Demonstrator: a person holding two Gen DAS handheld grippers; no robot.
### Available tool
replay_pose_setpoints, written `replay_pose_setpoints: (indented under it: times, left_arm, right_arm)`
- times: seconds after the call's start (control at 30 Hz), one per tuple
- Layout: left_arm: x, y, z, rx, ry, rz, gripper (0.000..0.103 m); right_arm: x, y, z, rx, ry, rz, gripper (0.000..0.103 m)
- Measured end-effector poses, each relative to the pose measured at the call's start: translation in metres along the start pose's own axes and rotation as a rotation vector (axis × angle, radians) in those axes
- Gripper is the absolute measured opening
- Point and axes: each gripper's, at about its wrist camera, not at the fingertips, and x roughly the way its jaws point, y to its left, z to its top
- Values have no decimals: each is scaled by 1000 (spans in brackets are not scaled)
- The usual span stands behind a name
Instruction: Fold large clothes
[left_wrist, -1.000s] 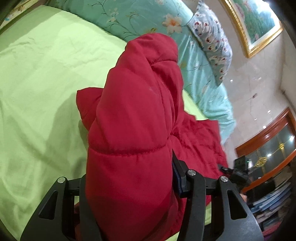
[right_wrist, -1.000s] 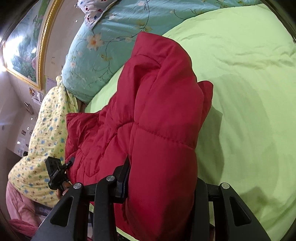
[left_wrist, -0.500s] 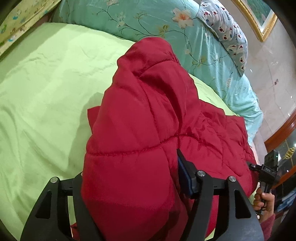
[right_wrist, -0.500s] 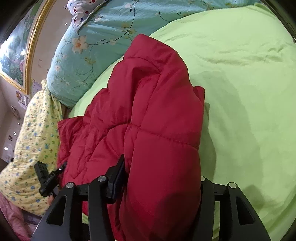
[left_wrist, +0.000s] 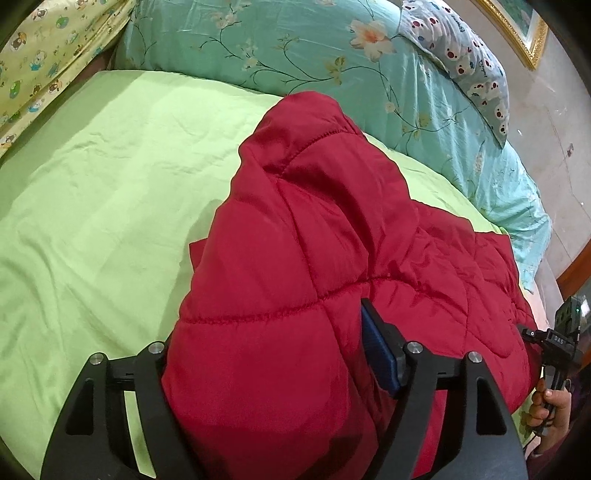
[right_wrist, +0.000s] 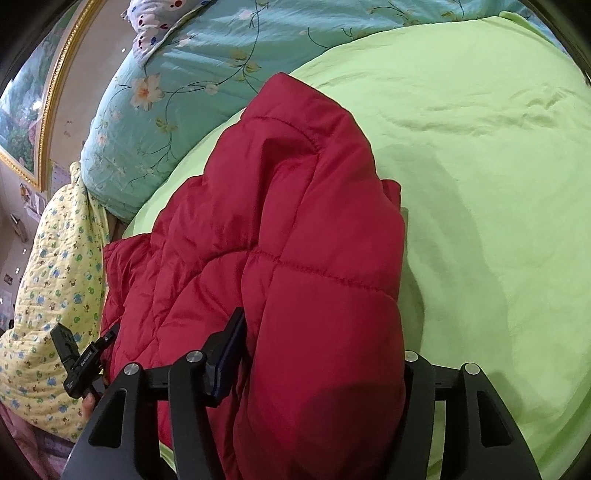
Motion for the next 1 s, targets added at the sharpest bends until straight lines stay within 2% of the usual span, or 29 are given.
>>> replay_pose_setpoints:
  times: [0.23,0.27,0.33,0.37,0.5,0.63,0.77,0.87,1.0]
  left_arm:
    - [-22,7,8,-53,-34,-44,76]
    - [-26,9,10,-61,-47,-37,76]
    - [-42,13,15,-77,-113,36,76]
    - [-50,17,18,-84,-138,45,76]
    - [-75,22,22,-92,-176,14,76]
    - [-83,3,11,-30,-170,-5,76]
    - [-84,-19,1,38,-143,-19,76]
    - [-82,-39,-6,93,-116,-42,76]
    - [-77,-62,-15,141,-80,-76,76]
  right_arm:
    - [-2,-1,-1,-2,-17,-38,67]
    - [-2,-1,-1,-4,-17,-42,67]
    - [-2,0,0,-7,-21,-50,68]
    - [-2,0,0,-7,-23,-52,68]
    - [-3,1,1,-9,-38,-68,69]
    - [-9,9,4,-23,-60,-110,69]
    - [-43,26,9,-69,-186,-194,70]
    - [-68,41,10,-112,-267,-212,71]
    - [-79,67,3,-206,-278,-192,71]
